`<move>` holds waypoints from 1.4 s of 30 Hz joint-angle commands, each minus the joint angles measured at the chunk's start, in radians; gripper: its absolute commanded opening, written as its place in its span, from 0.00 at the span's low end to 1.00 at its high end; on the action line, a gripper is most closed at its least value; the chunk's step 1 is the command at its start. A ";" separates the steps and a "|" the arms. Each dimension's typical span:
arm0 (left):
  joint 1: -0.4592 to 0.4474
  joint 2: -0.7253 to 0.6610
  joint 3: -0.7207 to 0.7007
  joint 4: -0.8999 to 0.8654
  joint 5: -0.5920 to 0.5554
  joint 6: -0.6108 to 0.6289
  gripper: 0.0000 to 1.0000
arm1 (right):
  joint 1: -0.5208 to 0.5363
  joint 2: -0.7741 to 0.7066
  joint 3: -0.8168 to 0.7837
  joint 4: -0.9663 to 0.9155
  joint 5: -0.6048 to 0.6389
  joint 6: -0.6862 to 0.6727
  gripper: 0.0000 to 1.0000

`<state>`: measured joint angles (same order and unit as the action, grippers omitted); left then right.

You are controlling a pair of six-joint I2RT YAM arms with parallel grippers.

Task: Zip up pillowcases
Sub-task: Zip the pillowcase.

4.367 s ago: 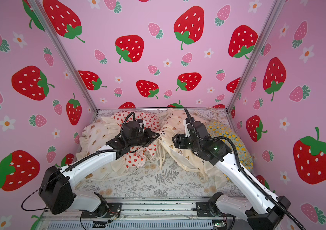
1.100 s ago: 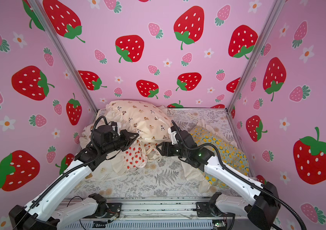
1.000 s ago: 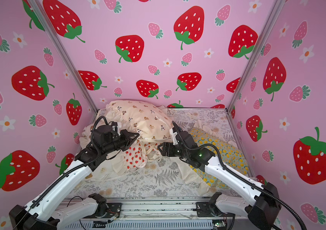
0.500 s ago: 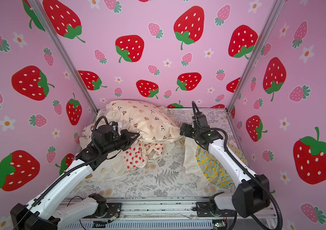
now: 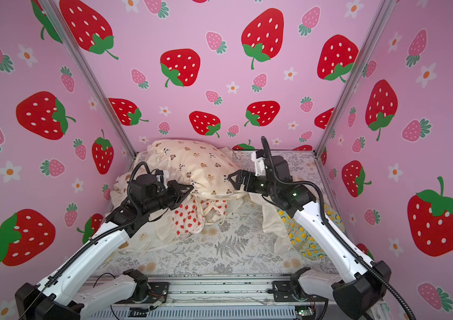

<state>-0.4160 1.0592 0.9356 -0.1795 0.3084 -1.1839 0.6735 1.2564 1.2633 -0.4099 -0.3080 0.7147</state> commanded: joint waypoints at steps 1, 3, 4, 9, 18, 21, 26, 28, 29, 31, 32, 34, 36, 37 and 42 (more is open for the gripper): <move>0.006 0.002 -0.015 0.063 0.029 -0.038 0.00 | 0.052 0.020 -0.063 0.082 -0.016 -0.010 0.89; 0.006 0.005 -0.008 0.059 0.037 -0.039 0.00 | 0.081 0.026 -0.109 0.167 -0.037 0.013 0.77; 0.006 0.007 -0.005 0.058 0.036 -0.041 0.00 | 0.101 0.039 -0.113 0.177 -0.027 0.004 0.71; 0.006 0.015 -0.002 0.066 0.056 -0.047 0.00 | 0.131 0.084 -0.129 0.251 -0.039 -0.009 0.57; 0.006 0.007 -0.021 0.087 0.063 -0.085 0.00 | 0.169 0.125 -0.184 0.393 -0.099 0.033 0.46; 0.006 0.008 -0.029 0.100 0.071 -0.105 0.00 | 0.185 0.133 -0.214 0.457 -0.109 0.065 0.46; 0.006 0.004 -0.032 0.103 0.070 -0.113 0.00 | 0.196 0.167 -0.225 0.519 -0.120 0.147 0.46; 0.006 -0.001 -0.038 0.110 0.072 -0.117 0.00 | 0.196 0.174 -0.229 0.540 -0.113 0.174 0.46; 0.005 -0.005 -0.041 0.112 0.071 -0.120 0.00 | 0.196 0.176 -0.234 0.557 -0.113 0.189 0.46; 0.006 -0.011 -0.043 0.109 0.069 -0.117 0.00 | 0.196 0.177 -0.244 0.583 -0.101 0.225 0.46; 0.006 -0.013 -0.045 0.106 0.067 -0.119 0.00 | 0.196 0.178 -0.250 0.595 -0.096 0.243 0.46; 0.005 -0.017 -0.053 0.117 0.065 -0.126 0.00 | 0.196 0.178 -0.261 0.622 -0.085 0.282 0.46; 0.005 -0.019 -0.061 0.129 0.062 -0.135 0.00 | 0.197 0.179 -0.279 0.690 -0.099 0.325 0.46; 0.005 -0.021 -0.063 0.130 0.064 -0.138 0.00 | 0.197 0.182 -0.283 0.715 -0.112 0.346 0.46; 0.005 -0.032 -0.073 0.141 0.051 -0.152 0.00 | 0.198 0.174 -0.294 0.729 -0.121 0.386 0.45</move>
<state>-0.4160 1.0523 0.8730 -0.0776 0.3592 -1.3121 0.8623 1.4334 0.9787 0.2401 -0.4183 1.0348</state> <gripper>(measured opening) 0.098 0.451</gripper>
